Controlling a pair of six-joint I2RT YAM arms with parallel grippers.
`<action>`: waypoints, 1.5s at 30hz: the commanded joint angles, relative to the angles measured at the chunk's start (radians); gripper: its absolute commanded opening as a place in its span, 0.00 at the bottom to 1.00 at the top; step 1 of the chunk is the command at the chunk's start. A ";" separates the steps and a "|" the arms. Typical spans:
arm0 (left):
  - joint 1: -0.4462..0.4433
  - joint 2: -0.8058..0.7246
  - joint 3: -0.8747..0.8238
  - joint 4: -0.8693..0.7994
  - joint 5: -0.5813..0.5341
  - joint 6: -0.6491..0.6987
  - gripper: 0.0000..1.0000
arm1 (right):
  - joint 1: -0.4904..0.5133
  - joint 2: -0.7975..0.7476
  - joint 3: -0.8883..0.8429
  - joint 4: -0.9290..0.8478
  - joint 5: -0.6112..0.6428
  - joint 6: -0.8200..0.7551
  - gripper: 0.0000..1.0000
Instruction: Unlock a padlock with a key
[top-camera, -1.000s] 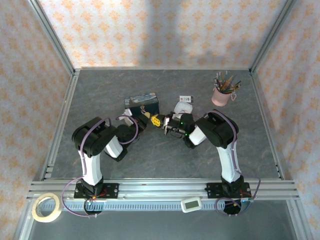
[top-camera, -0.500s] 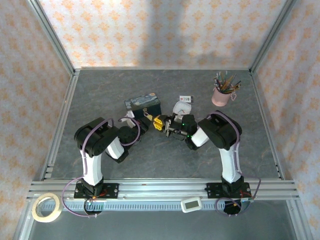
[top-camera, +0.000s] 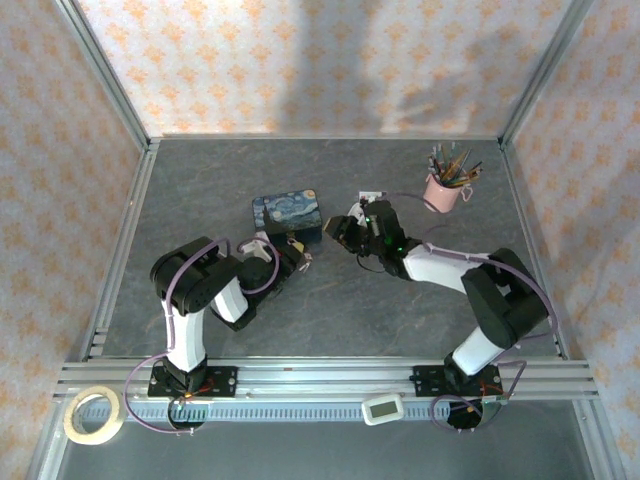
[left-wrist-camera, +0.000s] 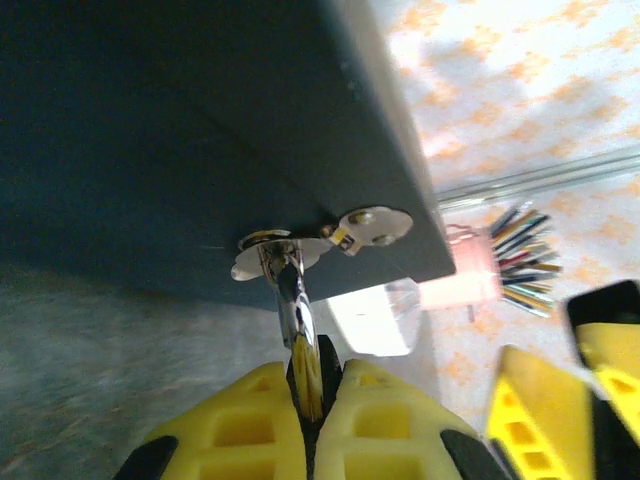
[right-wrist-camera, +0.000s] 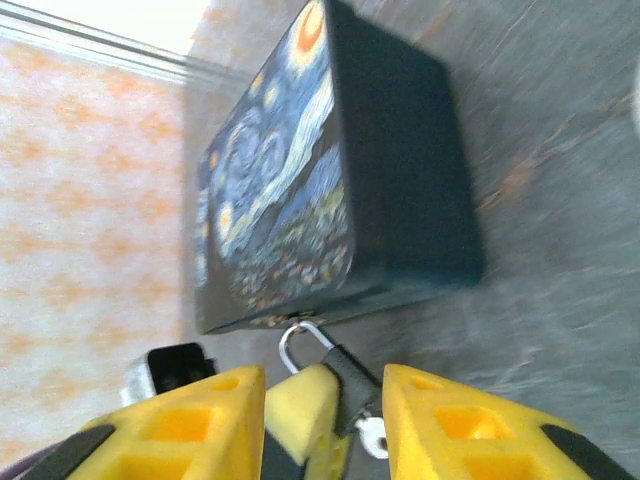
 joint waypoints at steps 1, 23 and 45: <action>-0.005 -0.053 0.032 -0.113 -0.033 -0.002 0.00 | -0.001 -0.029 0.027 -0.228 0.145 -0.202 0.36; 0.121 -0.374 -0.138 -0.325 -0.065 -0.016 0.55 | 0.262 0.132 0.300 -0.467 0.336 -0.655 0.42; 0.303 -0.537 -0.070 -0.504 -0.011 0.109 0.69 | 0.297 0.370 0.444 -0.454 0.373 -0.908 0.50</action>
